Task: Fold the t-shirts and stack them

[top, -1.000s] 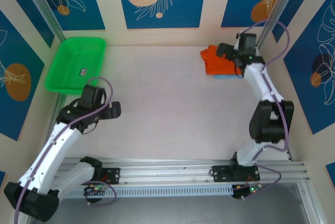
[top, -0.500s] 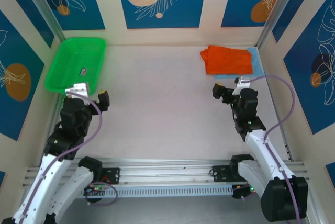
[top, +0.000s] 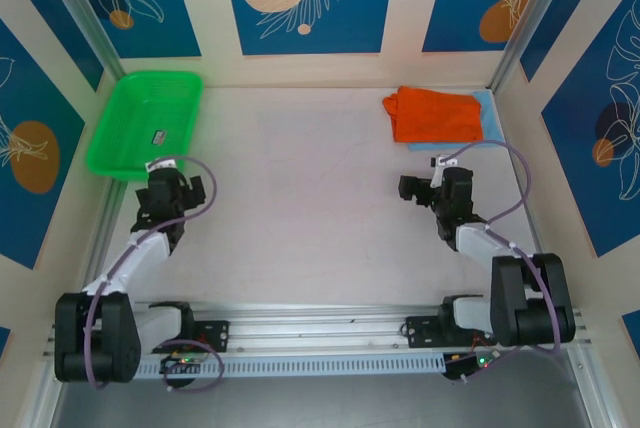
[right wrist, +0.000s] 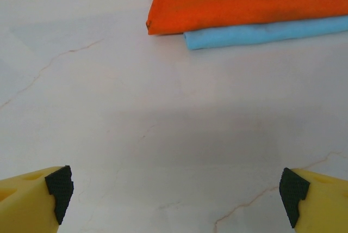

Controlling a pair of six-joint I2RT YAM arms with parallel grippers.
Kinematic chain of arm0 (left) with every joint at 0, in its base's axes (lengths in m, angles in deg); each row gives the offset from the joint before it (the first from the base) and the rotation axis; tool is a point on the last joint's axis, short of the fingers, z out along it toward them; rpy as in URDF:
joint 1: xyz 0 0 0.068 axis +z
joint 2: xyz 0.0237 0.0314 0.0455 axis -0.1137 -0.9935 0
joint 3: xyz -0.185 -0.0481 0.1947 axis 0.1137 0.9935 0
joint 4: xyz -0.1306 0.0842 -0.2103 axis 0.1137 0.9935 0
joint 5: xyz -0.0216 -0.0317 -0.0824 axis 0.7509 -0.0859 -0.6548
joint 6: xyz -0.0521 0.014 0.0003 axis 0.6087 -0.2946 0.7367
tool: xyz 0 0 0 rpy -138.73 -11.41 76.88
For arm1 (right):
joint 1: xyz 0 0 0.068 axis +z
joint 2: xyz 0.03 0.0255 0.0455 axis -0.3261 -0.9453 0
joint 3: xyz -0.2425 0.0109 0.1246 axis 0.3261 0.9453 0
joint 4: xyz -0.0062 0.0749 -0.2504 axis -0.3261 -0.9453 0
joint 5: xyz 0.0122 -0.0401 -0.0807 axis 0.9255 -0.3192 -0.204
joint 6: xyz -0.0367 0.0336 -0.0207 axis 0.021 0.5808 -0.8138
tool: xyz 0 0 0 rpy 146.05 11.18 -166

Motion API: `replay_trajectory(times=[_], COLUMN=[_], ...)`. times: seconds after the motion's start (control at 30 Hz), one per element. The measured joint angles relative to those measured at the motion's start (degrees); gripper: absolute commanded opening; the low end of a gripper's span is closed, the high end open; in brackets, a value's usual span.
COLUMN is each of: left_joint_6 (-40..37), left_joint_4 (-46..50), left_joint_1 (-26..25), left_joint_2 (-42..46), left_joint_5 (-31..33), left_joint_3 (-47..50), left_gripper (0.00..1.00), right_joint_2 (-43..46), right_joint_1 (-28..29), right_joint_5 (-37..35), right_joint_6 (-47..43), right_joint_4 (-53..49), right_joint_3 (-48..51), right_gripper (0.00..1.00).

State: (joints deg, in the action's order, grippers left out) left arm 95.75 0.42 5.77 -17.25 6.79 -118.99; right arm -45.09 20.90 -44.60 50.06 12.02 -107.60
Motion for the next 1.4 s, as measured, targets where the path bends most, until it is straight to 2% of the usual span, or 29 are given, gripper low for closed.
replay_trajectory(times=[0.17,0.37,0.73,0.9,1.07,1.4], left_joint_6=[-3.9,-6.4,-7.5,-9.0,-10.1,-10.0], left_joint_4=[-8.8,-15.5,-28.2,-38.6,-39.9,-40.2], left_joint_1=[0.0,0.2,-2.6,-4.2,-4.6,-4.1], left_joint_2=[-4.7,-8.7,-18.9,-22.2,-23.2,-23.2], left_joint_5=[-2.0,-7.6,-9.2,-9.5,-10.8,-12.7], left_joint_3=[3.9,4.0,3.9,7.8,8.1,7.2], left_gripper=[1.0,1.0,1.0,1.0,1.0,1.0], right_joint_2=[-2.9,-2.7,-7.5,-11.5,-13.7,-14.0], right_joint_1=[-1.6,-1.7,-1.5,0.1,2.1,-0.8], right_joint_5=[3.1,4.5,3.1,1.7,-0.4,-1.0], right_joint_6=[0.0,-0.8,-1.7,-3.0,-4.1,-3.2], right_joint_4=[3.2,12.5,21.9,28.1,30.8,27.5], right_joint_3=[0.1,3.3,3.9,5.3,7.1,3.0], right_gripper=[0.99,0.99,0.99,0.99,0.99,0.99])
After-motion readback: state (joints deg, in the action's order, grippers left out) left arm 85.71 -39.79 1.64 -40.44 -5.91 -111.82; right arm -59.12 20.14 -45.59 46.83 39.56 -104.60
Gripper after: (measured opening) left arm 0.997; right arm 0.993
